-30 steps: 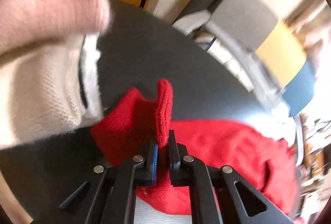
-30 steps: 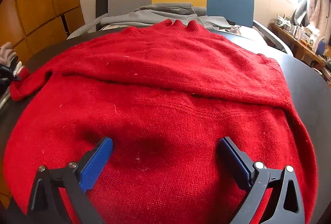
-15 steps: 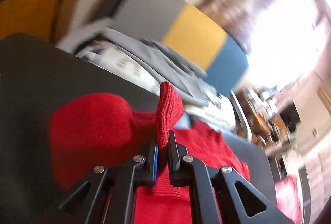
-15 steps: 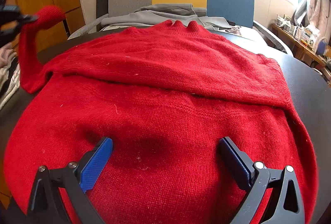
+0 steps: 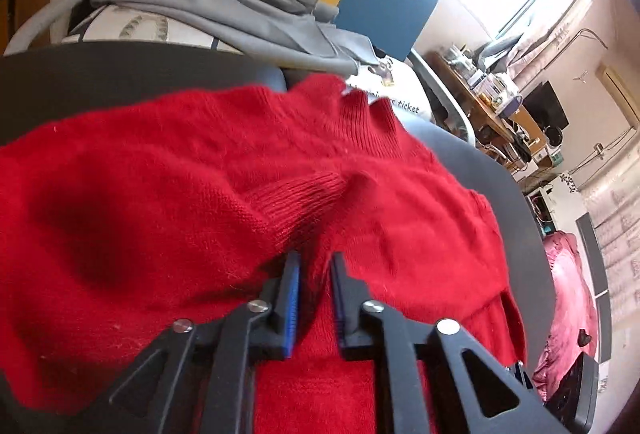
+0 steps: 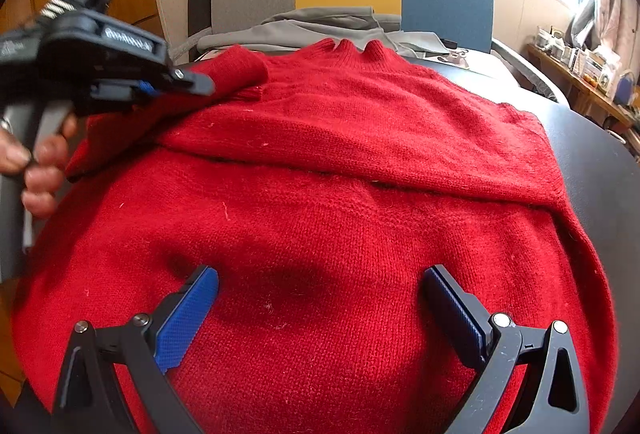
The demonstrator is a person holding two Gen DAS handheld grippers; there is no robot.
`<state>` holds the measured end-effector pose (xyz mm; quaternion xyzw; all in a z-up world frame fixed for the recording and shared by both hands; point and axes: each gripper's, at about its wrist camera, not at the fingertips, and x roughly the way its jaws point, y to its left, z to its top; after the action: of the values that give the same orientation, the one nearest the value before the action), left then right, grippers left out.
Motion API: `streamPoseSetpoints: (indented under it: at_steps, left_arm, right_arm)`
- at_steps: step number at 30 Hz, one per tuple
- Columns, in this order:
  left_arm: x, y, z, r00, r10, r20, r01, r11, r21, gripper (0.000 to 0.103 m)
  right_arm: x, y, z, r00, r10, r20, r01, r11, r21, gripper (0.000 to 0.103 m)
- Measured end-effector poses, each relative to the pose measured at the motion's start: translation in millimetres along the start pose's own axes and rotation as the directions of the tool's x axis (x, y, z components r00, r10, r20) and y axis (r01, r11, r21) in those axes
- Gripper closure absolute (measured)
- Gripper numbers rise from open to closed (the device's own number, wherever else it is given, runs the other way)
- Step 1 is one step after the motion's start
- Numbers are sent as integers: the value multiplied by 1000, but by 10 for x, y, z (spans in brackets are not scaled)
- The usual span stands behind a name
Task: Fold clothes
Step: 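Carry the lifted sleeve across the body toward the right gripper, then grasp the sleeve cuff with the right gripper while the left gripper releases it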
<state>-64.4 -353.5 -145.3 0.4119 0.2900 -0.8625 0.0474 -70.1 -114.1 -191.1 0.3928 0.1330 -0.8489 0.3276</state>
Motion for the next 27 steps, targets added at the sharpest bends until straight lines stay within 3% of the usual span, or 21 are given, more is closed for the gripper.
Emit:
streamPoseSetpoints:
  at_steps: [3,6,9,10,13,17,18,23,27]
  left_arm:
    - [-204,48,-31,997,-54,48,55,998,-24,79]
    - [-553,141,-83,989,-88,119,93,995,-32,79]
    - [-833,302,-272,982,-82,172,90,995,-41,79]
    - [-899,367,-366,981,-71,179,81,996,-47,79]
    - [-1024,516,-608,981,-46,186,57,997,-56,79]
    - [-970,580,-812,988,-28,154,35,999,-39,79]
    - [-956,596,-864,989,-24,145,29,999,-35,79]
    - [-889,647,-1044,993,-14,115,16,1000,-18,79]
    - [-846,672,-1059,994,-16,108,18,1000,-23,79]
  right_arm:
    - [9,12,14,1000,-3,-16,3,1000,-7,0]
    - [-31,-13,86,999,27,-35,-26,1000,18,0]
    - [-201,-66,234,995,96,2,-96,992,86,21]
    - [-251,-94,300,991,132,24,-134,983,124,22]
    - [-227,-196,522,955,287,79,-297,915,274,26]
    - [89,-235,750,869,475,140,-480,736,477,42]
    - [176,-217,790,862,486,141,-485,712,508,46]
    - [643,-56,860,845,520,124,-472,617,630,46]
    - [813,-1,859,849,513,125,-447,574,686,46]
